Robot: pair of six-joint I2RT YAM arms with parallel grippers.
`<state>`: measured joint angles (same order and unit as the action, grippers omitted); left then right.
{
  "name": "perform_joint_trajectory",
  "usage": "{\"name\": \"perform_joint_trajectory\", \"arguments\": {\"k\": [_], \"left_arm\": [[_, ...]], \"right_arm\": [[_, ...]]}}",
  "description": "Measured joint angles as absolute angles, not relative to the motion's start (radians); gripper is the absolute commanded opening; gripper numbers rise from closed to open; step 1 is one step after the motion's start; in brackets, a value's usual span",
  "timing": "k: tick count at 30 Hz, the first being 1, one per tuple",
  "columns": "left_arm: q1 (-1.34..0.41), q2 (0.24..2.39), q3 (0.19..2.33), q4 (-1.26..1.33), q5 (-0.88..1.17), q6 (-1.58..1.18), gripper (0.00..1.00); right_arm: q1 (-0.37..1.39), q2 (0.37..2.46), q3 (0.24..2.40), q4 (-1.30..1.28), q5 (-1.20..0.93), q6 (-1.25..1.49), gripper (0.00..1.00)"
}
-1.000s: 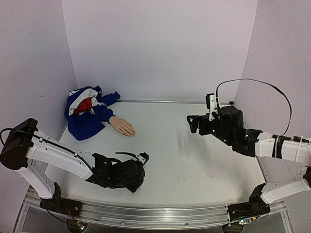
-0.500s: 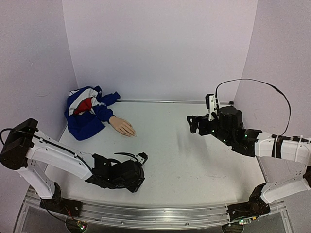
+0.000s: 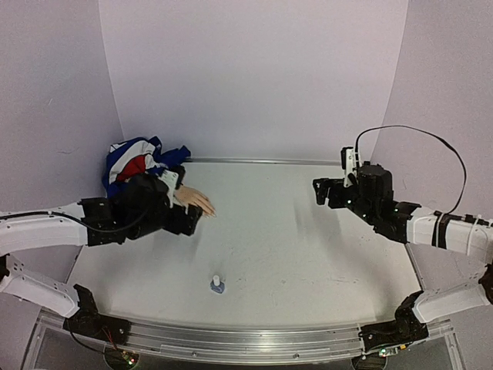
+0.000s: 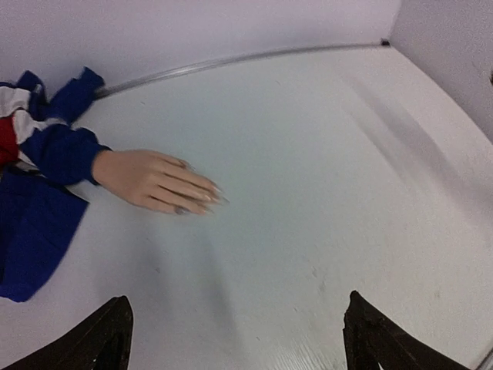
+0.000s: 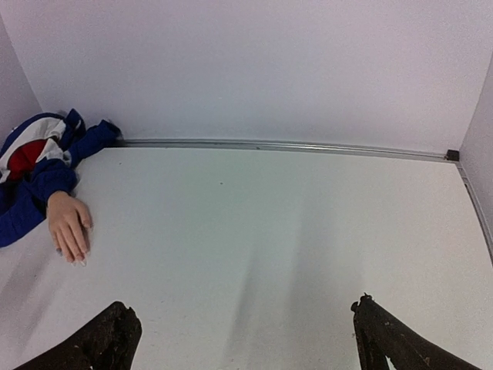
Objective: Paint the nails
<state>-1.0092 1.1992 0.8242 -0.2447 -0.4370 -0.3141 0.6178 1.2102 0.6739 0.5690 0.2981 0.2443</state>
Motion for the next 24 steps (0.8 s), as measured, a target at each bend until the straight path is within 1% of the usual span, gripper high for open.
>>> {"name": "perform_joint_trajectory", "arguments": {"k": [1, 6, 9, 12, 16, 24], "left_arm": [[-0.938, 1.172, 0.825, -0.224, -0.43, -0.294, 0.99], [-0.533, 1.115, 0.826, -0.137, -0.366, -0.258, 0.99], [-0.398, 1.102, 0.826, -0.12, -0.358, -0.235, 1.0], [-0.309, 1.064, 0.826, -0.111, -0.34, -0.207, 0.99], [-0.233, 1.014, 0.832, -0.099, -0.326, -0.167, 1.0], [-0.225, 0.988, 0.838, -0.1, -0.307, -0.135, 0.99]], "right_arm": [[0.582, 1.208, 0.674, 0.566, 0.278, 0.244, 0.98], [0.363, 1.204, 0.674, 0.533, 0.201, 0.245, 0.98], [0.276, 1.198, 0.676, 0.493, 0.195, 0.234, 0.98], [0.253, 1.172, 0.679, 0.462, 0.202, 0.22, 0.98], [0.252, 1.112, 0.683, 0.445, 0.219, 0.193, 0.98], [0.252, 1.049, 0.688, 0.442, 0.225, 0.165, 0.98]]}}
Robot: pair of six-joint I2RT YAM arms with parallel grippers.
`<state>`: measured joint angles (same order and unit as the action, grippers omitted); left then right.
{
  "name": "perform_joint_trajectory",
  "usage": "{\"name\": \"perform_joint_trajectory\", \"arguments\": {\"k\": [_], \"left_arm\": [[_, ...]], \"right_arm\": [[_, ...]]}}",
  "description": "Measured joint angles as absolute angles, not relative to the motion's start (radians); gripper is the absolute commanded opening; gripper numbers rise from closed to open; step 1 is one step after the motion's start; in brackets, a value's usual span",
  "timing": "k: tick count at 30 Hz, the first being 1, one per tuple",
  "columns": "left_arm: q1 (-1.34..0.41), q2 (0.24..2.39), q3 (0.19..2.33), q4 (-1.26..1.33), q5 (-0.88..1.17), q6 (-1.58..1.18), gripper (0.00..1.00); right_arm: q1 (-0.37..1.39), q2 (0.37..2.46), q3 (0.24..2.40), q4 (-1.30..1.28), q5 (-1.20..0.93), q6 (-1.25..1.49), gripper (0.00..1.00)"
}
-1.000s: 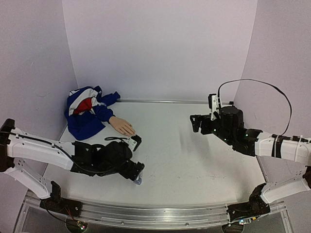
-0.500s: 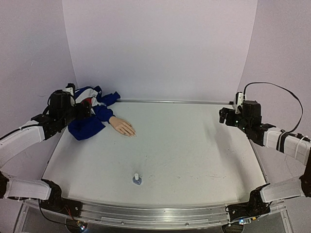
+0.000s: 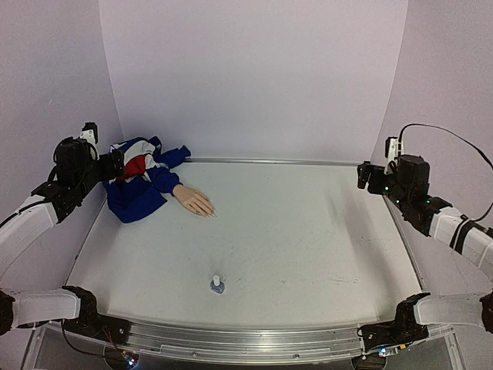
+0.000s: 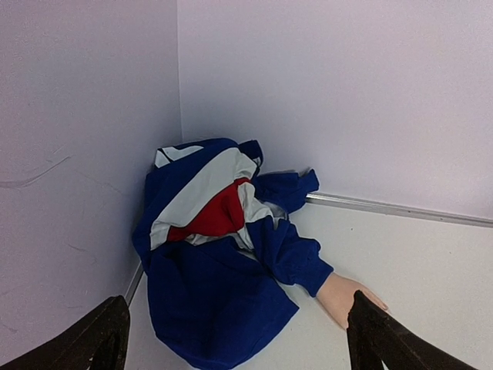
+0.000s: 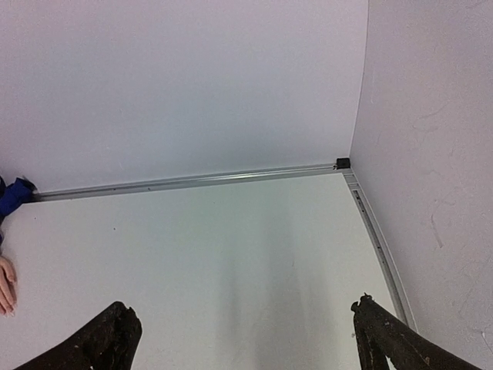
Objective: Paint the nails
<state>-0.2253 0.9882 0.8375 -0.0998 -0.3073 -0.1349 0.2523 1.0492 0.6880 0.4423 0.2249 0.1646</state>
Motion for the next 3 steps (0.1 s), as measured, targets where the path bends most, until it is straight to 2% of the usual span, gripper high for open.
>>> {"name": "perform_joint_trajectory", "arguments": {"k": [3], "left_arm": [[-0.225, 0.988, 0.838, -0.1, -0.305, -0.138, 0.99]], "right_arm": [[0.252, 1.031, 0.687, 0.442, 0.233, 0.16, 0.98]]}}
